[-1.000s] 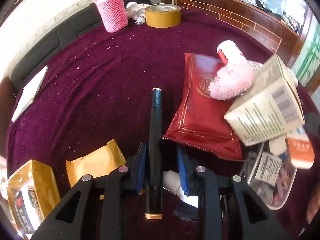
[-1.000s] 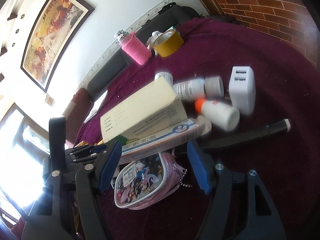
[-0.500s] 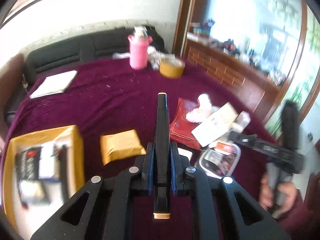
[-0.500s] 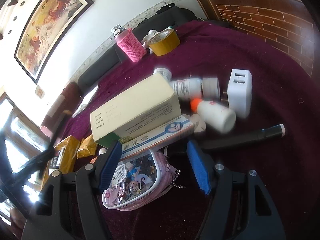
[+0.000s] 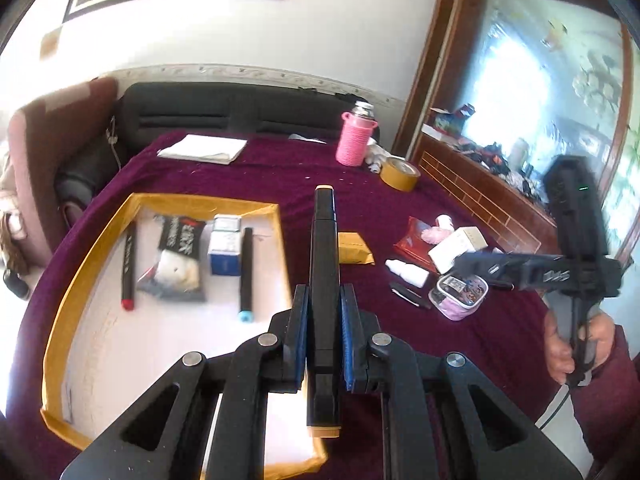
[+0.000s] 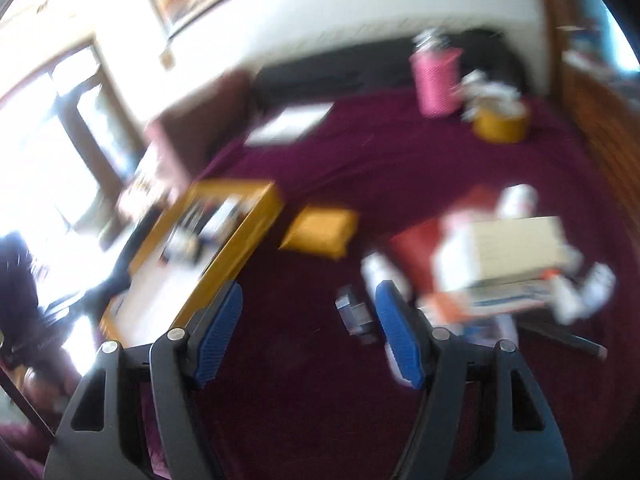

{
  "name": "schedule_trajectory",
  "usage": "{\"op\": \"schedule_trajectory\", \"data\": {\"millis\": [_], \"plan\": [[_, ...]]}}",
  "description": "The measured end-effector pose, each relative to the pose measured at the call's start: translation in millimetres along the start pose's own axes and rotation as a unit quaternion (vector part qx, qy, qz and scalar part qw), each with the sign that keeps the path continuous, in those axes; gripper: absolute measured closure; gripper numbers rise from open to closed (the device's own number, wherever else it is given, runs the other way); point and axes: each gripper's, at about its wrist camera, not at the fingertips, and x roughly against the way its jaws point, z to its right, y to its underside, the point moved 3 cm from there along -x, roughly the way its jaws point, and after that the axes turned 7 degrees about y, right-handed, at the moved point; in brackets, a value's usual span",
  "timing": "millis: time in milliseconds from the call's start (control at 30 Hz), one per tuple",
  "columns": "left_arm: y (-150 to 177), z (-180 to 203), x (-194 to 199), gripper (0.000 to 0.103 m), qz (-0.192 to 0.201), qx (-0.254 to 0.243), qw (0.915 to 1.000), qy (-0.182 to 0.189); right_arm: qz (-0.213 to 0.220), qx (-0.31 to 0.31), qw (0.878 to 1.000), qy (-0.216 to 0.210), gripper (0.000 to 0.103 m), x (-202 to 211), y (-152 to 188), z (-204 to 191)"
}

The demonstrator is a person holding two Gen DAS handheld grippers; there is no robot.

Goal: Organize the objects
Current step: 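Place the beige-capped marker in the tray with the left tool while the right tool places a black pen there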

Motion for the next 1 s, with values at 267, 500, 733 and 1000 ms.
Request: {"op": "schedule_trajectory", "data": {"millis": [267, 500, 733, 1000], "plan": [[19.9, -40.7, 32.8, 0.091, 0.026, 0.019, 0.9983, -0.048, -0.110, 0.052, 0.990, 0.078, 0.057, -92.9, -2.7, -3.1], [29.7, -66.3, 25.2, 0.091, 0.017, 0.056, 0.9973, -0.044, -0.132, 0.038, 0.981, 0.133, 0.092, -104.5, 7.4, 19.6], [35.2, -72.0, 23.2, 0.091, 0.007, 0.068, 0.9962, -0.055, -0.104, 0.024, 0.986, 0.124, 0.094, -89.0, 25.3, 19.7], [27.8, -75.5, 15.1, 0.091, -0.018, 0.069, 0.9943, -0.080, -0.071, -0.061, 0.995, -0.033, 0.094, -58.4, 8.0, 5.7]]}}
